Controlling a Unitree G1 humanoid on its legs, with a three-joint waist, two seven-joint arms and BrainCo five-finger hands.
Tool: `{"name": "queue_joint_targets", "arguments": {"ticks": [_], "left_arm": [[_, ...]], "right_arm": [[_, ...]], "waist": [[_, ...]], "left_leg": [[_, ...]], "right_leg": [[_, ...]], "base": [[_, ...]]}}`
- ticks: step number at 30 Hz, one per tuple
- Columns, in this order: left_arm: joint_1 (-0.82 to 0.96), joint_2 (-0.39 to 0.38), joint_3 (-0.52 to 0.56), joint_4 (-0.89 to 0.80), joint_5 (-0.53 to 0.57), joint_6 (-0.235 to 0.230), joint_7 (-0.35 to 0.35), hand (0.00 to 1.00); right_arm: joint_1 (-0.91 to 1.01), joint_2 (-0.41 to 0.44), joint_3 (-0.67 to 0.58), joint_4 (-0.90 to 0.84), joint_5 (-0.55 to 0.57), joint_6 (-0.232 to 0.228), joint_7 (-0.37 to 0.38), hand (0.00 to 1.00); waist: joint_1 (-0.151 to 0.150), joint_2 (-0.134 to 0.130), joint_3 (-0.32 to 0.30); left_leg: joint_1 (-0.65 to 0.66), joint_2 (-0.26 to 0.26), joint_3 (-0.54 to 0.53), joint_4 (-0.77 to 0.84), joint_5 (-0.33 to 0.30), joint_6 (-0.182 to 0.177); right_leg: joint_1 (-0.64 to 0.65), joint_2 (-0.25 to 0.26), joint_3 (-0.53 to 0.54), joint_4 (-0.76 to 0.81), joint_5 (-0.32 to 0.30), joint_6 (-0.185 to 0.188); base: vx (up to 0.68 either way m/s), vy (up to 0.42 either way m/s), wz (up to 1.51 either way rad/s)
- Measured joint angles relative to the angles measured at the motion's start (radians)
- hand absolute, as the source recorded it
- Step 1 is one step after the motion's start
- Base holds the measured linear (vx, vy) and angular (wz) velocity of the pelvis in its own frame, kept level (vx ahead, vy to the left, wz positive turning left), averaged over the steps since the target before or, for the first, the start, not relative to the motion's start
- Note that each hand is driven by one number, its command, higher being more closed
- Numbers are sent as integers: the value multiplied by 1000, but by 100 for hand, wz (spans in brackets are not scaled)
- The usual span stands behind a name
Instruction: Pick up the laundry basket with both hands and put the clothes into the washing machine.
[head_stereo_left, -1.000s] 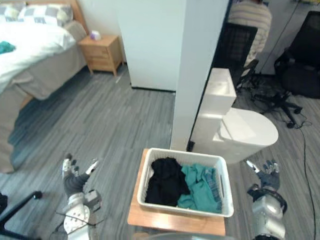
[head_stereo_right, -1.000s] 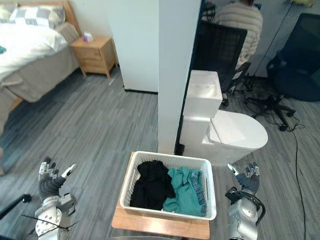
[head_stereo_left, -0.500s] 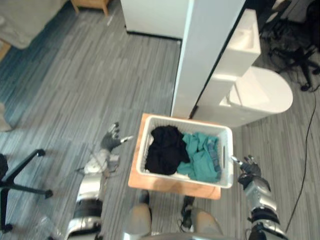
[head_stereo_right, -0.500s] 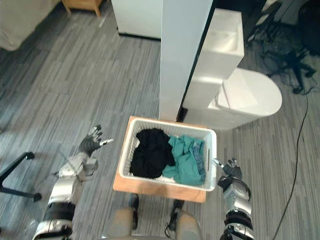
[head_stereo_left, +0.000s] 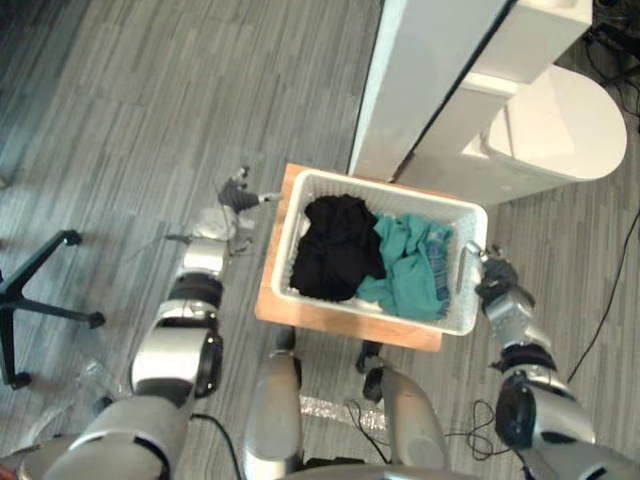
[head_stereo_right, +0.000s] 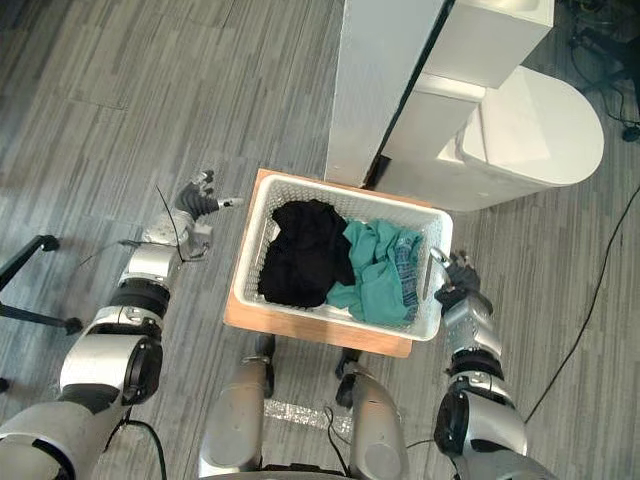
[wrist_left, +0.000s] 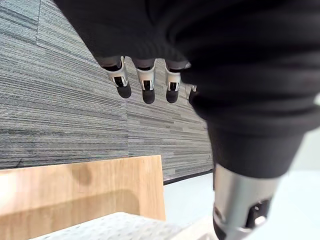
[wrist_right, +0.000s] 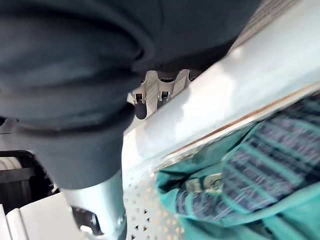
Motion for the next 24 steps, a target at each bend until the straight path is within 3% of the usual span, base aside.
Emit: {"name": "queue_joint_targets", "arguments": {"ticks": [7, 13, 24], "left_arm": [[-64, 32, 26, 89, 127, -8, -28, 0], [-110, 60, 24, 121, 155, -14, -72, 0], [-115, 101, -156, 114, 136, -43, -130, 0]], "right_arm": [[-105, -49, 1, 45, 8, -1, 21, 0], [-179, -73, 1, 66, 23, -1, 41, 0], [-204, -93, 83, 63, 61, -2, 74, 0]], "waist": [[-4, -6, 9], [-13, -19, 19], [-22, -19, 20]], "left_leg": [[-11, 4, 10, 7, 1, -3], [-54, 11, 11, 30, 1, -4], [-110, 20, 1, 47, 1, -4]], "right_leg": [[-14, 0, -1, 2, 1, -1], [-48, 6, -1, 2, 10, -12], [-87, 17, -4, 0, 17, -13]], "base": [[23, 5, -1], [-11, 0, -4], [0, 0, 0]]}}
